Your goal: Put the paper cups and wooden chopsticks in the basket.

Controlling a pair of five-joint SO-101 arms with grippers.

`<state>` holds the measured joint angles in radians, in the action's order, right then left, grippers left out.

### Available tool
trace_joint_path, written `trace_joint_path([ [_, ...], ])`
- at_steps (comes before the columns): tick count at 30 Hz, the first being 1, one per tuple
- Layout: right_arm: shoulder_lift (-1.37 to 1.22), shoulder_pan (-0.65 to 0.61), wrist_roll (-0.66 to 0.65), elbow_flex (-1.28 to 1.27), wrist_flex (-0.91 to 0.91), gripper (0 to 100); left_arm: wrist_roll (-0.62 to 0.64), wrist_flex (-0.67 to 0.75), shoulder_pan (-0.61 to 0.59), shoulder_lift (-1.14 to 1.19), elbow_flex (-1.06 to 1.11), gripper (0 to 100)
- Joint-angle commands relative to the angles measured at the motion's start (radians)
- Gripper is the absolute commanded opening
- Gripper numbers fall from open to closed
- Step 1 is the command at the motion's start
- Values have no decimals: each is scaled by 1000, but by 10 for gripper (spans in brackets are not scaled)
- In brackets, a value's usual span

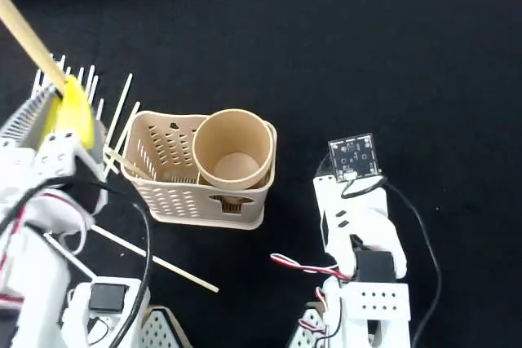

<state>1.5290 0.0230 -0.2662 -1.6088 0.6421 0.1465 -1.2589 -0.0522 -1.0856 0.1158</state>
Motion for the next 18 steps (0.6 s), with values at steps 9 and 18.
trace_joint_path([
  [9, 8, -5, -6, 12, -6, 14, -12, 417, 127, -539, 837, 28],
  [18, 8, -5, -6, 12, -6, 14, -60, 425, 213, -623, 1038, 29],
])
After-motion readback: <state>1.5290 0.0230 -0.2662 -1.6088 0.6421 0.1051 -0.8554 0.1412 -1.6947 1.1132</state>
